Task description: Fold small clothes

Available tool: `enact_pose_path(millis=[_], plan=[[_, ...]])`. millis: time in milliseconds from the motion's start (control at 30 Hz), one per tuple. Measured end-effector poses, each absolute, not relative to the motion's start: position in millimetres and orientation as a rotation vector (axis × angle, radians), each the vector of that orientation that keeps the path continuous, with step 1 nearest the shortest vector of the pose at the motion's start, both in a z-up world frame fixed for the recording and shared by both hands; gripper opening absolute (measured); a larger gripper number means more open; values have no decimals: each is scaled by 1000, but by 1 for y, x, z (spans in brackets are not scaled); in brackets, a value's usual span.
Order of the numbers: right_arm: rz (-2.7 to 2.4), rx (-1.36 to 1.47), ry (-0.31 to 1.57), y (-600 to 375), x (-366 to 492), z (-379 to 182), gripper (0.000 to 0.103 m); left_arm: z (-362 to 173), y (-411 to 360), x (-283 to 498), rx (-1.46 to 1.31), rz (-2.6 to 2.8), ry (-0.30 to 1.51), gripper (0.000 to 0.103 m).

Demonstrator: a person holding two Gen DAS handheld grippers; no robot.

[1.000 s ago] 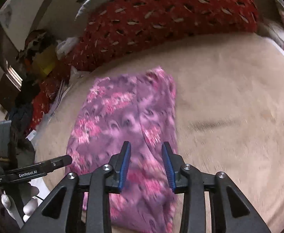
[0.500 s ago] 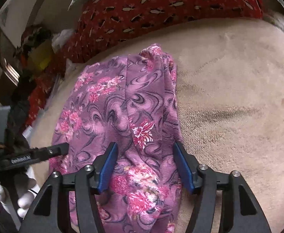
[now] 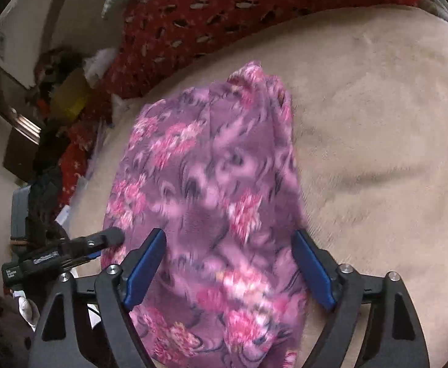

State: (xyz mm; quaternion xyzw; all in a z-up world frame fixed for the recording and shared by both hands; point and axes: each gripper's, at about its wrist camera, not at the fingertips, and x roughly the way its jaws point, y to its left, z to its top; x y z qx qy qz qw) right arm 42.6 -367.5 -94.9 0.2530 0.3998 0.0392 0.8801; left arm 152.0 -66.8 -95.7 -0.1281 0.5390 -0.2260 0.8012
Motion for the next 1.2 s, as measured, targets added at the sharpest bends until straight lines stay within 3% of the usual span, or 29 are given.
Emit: enact_pose_path(millis=[133,233,267,300,333,433,567,633,767,900,1000,1200], plan=[[-48,502,790,-391,80,-72,86,-80,-70,187,-299,-470,1139,79],[-75,550,818,-402,113,-79,76,-75,-85,208,-288,-469,1158,79],[-51,564,834,-402,123,-82,66,-74,-91,214,-288,-477,1165,79],[-14,568,853,-400,132,-84,30,-73,-96,217,-286,-488,1165,79],[17,549,868,-396,140,-84,9,-72,-101,221,-273,-486,1159,79],[-11,492,758,-395,131,-76,8,-84,-112,234,-240,-445,1162,79],[-52,537,817,-410,136,-106,8,-105,-118,247,-254,-419,1219,88],[-45,538,818,-408,133,-95,19,-96,-118,243,-225,-424,1216,88],[59,464,764,-392,103,-66,21,-80,-97,215,-230,-458,1175,88],[109,352,796,-361,78,-79,55,-89,-74,183,-311,-436,1158,88],[67,237,881,-349,80,-104,56,-114,-72,180,-305,-385,1250,88],[51,260,859,-345,43,-80,61,-90,-57,139,-250,-406,1158,87]])
